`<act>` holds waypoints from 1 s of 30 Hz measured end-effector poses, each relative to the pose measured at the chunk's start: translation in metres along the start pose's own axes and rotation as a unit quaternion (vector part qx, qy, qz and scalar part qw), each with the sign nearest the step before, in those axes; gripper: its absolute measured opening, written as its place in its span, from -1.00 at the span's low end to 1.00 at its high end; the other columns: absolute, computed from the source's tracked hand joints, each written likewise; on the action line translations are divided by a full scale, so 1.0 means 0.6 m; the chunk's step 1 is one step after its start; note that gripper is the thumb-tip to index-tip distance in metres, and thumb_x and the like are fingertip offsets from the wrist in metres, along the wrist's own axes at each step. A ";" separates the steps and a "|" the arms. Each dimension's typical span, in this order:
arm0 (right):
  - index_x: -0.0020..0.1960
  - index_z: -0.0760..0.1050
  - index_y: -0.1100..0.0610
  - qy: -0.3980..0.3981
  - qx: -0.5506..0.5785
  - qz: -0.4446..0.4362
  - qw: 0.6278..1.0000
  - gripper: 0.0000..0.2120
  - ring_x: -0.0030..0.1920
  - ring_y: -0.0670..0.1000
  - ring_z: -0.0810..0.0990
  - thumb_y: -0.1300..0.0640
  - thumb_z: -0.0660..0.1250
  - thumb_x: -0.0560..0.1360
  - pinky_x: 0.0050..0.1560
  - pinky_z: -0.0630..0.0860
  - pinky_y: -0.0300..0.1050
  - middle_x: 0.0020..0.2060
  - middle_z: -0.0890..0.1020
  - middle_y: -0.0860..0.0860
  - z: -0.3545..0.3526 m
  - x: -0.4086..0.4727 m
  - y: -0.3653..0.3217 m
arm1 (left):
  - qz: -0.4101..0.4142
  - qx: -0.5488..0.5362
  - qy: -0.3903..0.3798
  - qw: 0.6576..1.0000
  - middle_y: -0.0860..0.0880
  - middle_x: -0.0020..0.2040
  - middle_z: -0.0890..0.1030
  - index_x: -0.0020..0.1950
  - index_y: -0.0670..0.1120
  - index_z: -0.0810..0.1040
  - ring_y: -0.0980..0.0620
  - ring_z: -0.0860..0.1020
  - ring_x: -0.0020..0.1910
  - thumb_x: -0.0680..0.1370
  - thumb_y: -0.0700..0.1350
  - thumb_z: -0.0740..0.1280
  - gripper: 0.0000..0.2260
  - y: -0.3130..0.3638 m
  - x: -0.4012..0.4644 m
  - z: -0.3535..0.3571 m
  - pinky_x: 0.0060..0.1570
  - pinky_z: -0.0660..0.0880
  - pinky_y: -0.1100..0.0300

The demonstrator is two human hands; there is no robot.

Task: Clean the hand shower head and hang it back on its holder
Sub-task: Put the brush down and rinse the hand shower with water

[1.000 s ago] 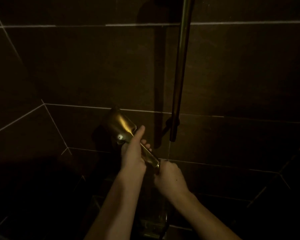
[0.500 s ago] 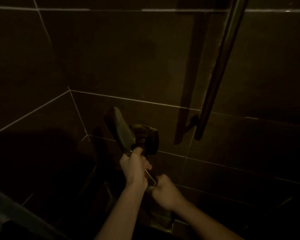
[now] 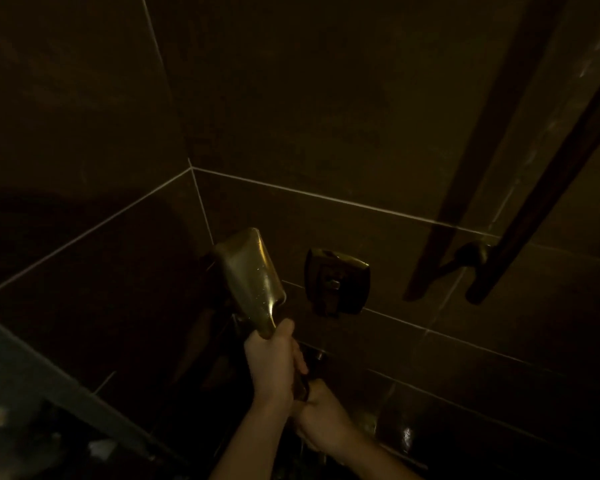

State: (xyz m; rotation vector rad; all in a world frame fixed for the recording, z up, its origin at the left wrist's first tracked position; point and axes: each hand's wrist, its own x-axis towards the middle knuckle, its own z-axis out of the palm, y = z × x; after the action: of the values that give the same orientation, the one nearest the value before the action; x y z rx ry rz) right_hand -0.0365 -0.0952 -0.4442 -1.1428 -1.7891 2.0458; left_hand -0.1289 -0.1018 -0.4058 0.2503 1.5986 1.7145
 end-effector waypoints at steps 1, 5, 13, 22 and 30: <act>-0.25 0.54 0.10 0.012 -0.017 -0.018 1.000 -0.83 -0.41 -0.06 0.48 0.08 0.34 0.50 -0.32 0.41 -0.13 -0.43 0.53 -0.04 0.001 0.009 -0.002 | 0.011 0.004 0.023 1.000 -0.01 -0.51 0.43 -0.18 -0.15 0.50 0.07 0.41 -0.56 0.58 -0.22 0.34 -0.86 -0.002 0.005 0.002 -0.45 0.41 0.13; -0.35 0.52 0.04 -0.004 -0.060 -0.028 0.998 -0.74 -0.36 -0.09 0.47 0.08 0.29 0.52 -0.23 0.40 -0.08 -0.43 0.52 -0.07 -0.007 0.036 0.017 | -0.007 -0.010 0.067 0.998 0.00 -0.50 0.40 -0.17 -0.12 0.47 0.07 0.36 -0.56 0.58 -0.27 0.33 -0.86 -0.012 0.019 0.011 -0.49 0.33 0.16; -0.33 0.49 -0.06 -0.105 -0.064 0.005 0.992 -0.75 -0.51 -0.19 0.41 0.00 0.39 0.51 -0.39 0.30 -0.21 -0.52 0.47 -0.15 -0.050 0.075 0.005 | -0.005 -0.041 0.054 0.998 -0.06 -0.55 0.28 -0.22 -0.14 0.33 0.04 0.24 -0.66 0.58 -0.39 0.21 -0.76 0.000 0.042 0.026 -0.59 0.23 0.24; 0.34 0.34 0.17 0.049 -0.220 0.070 0.972 -0.45 0.21 0.10 0.52 0.03 0.46 0.46 0.13 0.51 0.02 0.20 0.48 0.03 -0.260 0.207 0.002 | 0.093 0.014 0.130 0.987 -0.04 -0.53 0.38 -0.17 -0.16 0.41 0.00 0.35 -0.58 0.57 -0.38 0.26 -0.83 0.024 0.057 -0.030 -0.52 0.36 0.14; 0.14 0.54 0.26 0.165 -0.141 0.120 0.969 -0.39 -0.09 0.15 0.62 -0.29 0.24 0.52 0.03 0.56 0.07 -0.07 0.61 0.14 -0.257 0.305 -0.022 | 0.105 0.033 0.156 0.981 -0.05 -0.49 0.41 -0.15 -0.15 0.43 -0.01 0.38 -0.53 0.55 -0.37 0.28 -0.84 0.025 0.063 -0.046 -0.51 0.40 0.12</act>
State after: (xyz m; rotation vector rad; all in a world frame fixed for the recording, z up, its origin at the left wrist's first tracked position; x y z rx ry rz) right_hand -0.0657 0.1349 -0.5042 -1.7419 -1.8828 1.6134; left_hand -0.1773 -0.0979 -0.4107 0.1947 1.9173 1.9374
